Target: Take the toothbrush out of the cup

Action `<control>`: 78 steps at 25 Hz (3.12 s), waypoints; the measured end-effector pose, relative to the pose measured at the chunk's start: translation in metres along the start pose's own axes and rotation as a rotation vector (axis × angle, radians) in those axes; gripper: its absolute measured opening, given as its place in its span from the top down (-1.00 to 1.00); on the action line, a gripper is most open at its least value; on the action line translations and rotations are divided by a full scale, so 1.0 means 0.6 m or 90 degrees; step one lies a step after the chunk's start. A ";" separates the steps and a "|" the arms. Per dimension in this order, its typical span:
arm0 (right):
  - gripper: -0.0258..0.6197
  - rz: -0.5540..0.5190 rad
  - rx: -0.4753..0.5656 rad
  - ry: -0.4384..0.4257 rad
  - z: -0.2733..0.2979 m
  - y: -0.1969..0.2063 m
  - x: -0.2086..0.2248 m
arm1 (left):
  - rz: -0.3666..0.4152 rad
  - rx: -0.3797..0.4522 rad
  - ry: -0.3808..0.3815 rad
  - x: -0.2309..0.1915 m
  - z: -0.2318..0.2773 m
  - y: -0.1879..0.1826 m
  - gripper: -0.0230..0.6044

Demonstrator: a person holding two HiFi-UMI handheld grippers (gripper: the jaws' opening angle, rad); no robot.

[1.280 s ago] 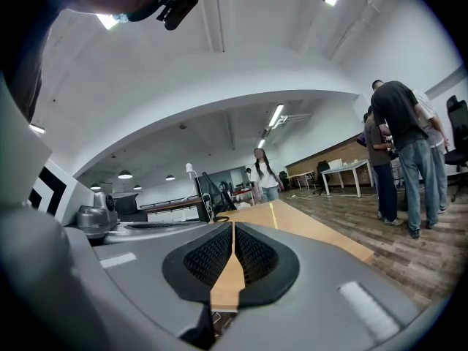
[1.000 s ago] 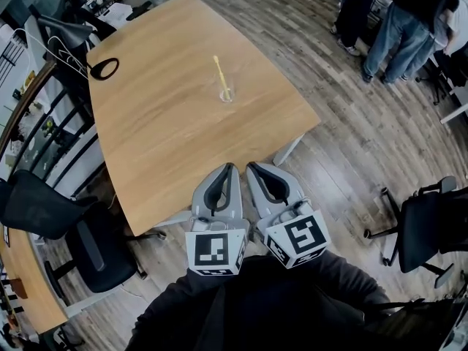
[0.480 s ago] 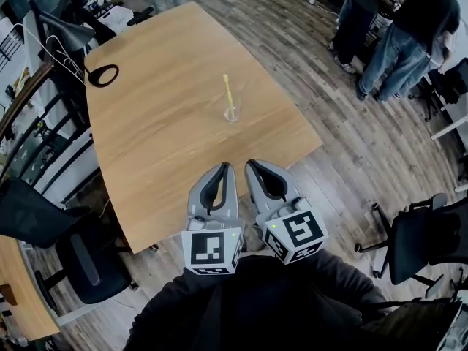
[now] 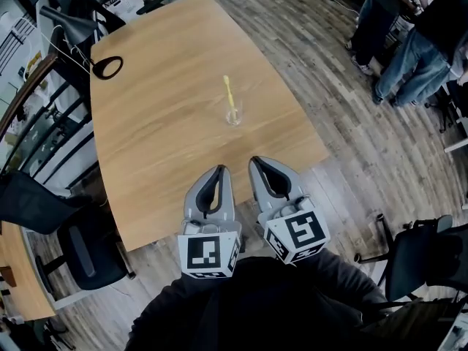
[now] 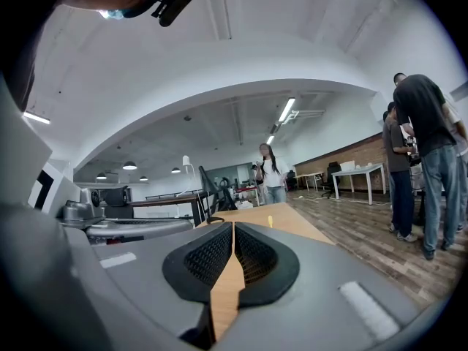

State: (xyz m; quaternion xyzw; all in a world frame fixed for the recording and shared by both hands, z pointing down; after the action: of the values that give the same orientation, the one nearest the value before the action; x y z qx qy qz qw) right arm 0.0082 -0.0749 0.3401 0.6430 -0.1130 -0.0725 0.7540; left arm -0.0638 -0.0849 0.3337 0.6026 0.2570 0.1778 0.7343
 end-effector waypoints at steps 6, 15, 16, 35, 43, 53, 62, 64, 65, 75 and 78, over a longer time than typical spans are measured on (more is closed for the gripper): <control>0.89 0.005 -0.007 -0.048 0.048 -0.007 0.071 | 0.003 -0.014 -0.052 0.012 0.078 0.001 0.90; 0.90 0.029 -0.019 -0.138 0.115 -0.006 0.145 | 0.018 -0.037 -0.136 0.021 0.171 -0.001 0.90; 0.91 0.032 -0.017 -0.151 0.124 -0.008 0.151 | 0.020 -0.037 -0.147 0.022 0.180 -0.003 0.90; 0.91 0.014 0.027 -0.285 0.194 -0.079 0.182 | 0.037 0.010 -0.283 0.018 0.225 -0.069 0.90; 0.91 -0.023 0.027 -0.275 0.221 -0.087 0.178 | 0.009 0.038 -0.270 -0.008 0.242 -0.076 0.90; 0.91 -0.041 0.011 -0.243 0.272 -0.086 0.167 | -0.008 0.047 -0.235 -0.062 0.274 -0.083 0.90; 0.91 -0.028 -0.032 -0.215 0.334 -0.057 0.181 | -0.028 0.015 -0.204 -0.109 0.329 -0.063 0.90; 0.91 -0.024 -0.048 -0.212 0.346 -0.045 0.185 | -0.038 0.003 -0.202 -0.119 0.341 -0.054 0.90; 0.91 -0.021 -0.055 -0.210 0.352 -0.038 0.186 | -0.042 -0.003 -0.201 -0.124 0.347 -0.048 0.90; 0.76 -0.011 -0.134 -0.191 0.412 0.041 0.170 | -0.088 -0.075 -0.192 -0.193 0.376 0.018 0.90; 0.66 -0.016 -0.145 -0.185 0.421 0.050 0.167 | -0.095 -0.080 -0.188 -0.205 0.382 0.026 0.90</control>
State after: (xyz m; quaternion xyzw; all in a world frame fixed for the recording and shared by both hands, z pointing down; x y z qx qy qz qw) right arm 0.0369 -0.3362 0.4145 0.5378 -0.2037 -0.1859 0.7967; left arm -0.0266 -0.3337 0.4012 0.5542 0.1788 0.0484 0.8115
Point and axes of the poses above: the fingertips, and each gripper's own axes: z forward along the fingers, x to its right, y out of its underside, the point moved 1 cm from there along -z, backward along the fingers, and after that the axes turned 5 degrees about -z, right-handed, at the moved point
